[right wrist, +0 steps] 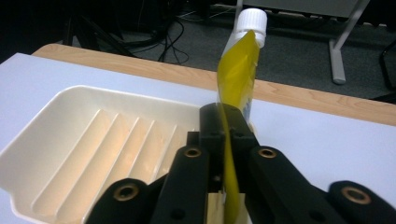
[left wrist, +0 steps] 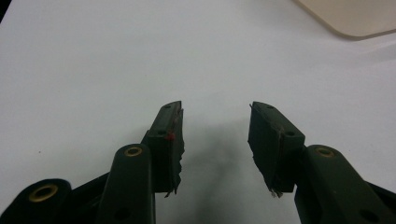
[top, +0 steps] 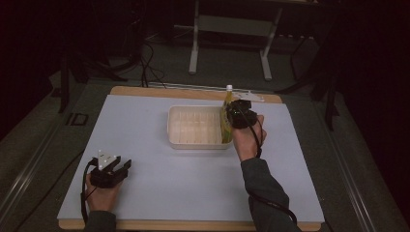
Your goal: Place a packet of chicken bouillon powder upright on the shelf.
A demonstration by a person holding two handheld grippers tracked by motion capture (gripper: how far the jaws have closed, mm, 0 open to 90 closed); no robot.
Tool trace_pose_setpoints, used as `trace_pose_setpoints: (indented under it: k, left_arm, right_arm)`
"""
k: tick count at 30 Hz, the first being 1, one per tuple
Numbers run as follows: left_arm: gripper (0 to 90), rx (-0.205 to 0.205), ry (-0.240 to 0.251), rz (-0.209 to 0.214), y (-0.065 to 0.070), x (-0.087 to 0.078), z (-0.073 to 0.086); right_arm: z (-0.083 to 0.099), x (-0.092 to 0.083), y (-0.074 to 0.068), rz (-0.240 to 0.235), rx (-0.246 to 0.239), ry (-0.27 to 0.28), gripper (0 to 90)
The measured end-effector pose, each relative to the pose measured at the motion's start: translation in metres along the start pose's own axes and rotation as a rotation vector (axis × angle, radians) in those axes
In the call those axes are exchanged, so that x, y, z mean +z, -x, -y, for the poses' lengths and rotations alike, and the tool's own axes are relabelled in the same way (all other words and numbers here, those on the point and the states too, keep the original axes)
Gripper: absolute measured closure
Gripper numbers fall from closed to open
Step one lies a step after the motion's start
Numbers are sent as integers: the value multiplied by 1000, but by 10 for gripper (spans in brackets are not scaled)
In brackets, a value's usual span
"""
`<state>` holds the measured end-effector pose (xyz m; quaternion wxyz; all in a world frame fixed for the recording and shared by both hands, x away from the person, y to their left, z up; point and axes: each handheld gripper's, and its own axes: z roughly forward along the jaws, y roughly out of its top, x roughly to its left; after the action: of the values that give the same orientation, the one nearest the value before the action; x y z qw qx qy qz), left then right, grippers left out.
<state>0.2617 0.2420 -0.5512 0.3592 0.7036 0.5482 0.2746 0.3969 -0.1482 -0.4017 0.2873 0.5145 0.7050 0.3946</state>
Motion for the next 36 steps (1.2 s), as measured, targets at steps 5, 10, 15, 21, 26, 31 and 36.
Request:
trace_pose_setpoints:
  k: [5,10,15,21,26,31,36]
  left_arm:
    - [549,-2,0,-1,0,0,0]
    - [549,0,0,-3,0,0,0]
    - [548,-4,4,-1,0,0,0]
    - [548,-2,1,-2,0,0,0]
    - [547,-5,4,-4,0,0,0]
    - [547,-3,4,-5,0,0,0]
    - [547,-2,4,-7,1,0,0]
  right_arm:
    - [6,0,5,-70,-16,-17,689]
    - [11,-5,8,-110,-27,-40,592]
    - [13,-15,10,-149,-92,-41,498]
    - [17,-29,13,-195,-129,-52,430]
    - [24,-40,17,-205,-154,-49,410]
    - [39,-47,22,-212,-163,-42,409]
    - [62,-49,31,-216,-148,-43,411]
